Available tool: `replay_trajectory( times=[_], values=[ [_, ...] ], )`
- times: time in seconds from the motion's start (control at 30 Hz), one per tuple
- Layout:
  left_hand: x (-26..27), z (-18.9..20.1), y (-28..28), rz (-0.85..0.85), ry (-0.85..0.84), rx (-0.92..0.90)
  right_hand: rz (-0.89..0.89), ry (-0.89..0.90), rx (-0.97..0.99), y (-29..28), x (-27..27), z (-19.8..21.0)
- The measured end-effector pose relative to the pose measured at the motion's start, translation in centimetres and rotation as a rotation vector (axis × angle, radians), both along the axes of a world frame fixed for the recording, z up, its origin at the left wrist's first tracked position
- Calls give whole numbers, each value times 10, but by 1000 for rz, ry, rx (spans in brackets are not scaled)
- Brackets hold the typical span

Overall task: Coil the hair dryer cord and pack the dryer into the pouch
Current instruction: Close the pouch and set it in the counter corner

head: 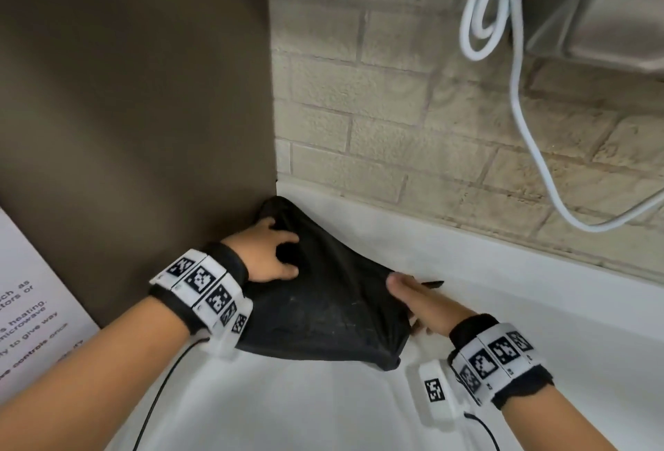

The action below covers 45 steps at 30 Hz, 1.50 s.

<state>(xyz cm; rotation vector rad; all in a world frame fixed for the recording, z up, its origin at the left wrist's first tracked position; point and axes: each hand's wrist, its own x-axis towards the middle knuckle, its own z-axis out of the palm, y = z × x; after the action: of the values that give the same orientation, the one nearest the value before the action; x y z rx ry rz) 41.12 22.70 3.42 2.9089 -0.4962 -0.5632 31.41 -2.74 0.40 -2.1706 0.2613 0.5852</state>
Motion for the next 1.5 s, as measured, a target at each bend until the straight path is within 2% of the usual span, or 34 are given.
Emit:
replay_trajectory(
  times=[0.07,0.13,0.3,0.43,0.63,0.8,0.93,1.1,1.17,1.27,1.37,1.43,1.5],
  values=[
    [-16,-9,0,-26,133,80,172,113,66,0,-7,-8],
    [-21,-20,4,-29,172,105,254,132,85,4,-11,-18],
    [-8,-31,5,-30,74,104,95,17,192,13,-9,-26],
    [7,-32,5,2,60,100,-92,46,291,16,-1,-15],
    [19,-38,3,22,25,102,-141,111,231,10,21,-20],
    [26,-38,0,24,17,115,-291,130,458,13,40,-32],
    [28,-41,-1,10,4,140,-316,172,465,15,44,-40],
    [30,-43,0,6,-9,141,-215,103,321,5,53,-37],
    [31,-42,2,-1,-10,128,-187,77,333,0,57,-37],
    [33,-43,4,-4,-4,109,-295,-8,314,3,64,-38],
    [32,-47,5,-10,16,111,-331,-8,-34,6,66,-39],
    [32,-48,7,-16,25,108,-199,-24,-240,6,64,-40],
    [32,-46,7,-25,27,96,-65,37,-391,5,63,-37]
  ],
)
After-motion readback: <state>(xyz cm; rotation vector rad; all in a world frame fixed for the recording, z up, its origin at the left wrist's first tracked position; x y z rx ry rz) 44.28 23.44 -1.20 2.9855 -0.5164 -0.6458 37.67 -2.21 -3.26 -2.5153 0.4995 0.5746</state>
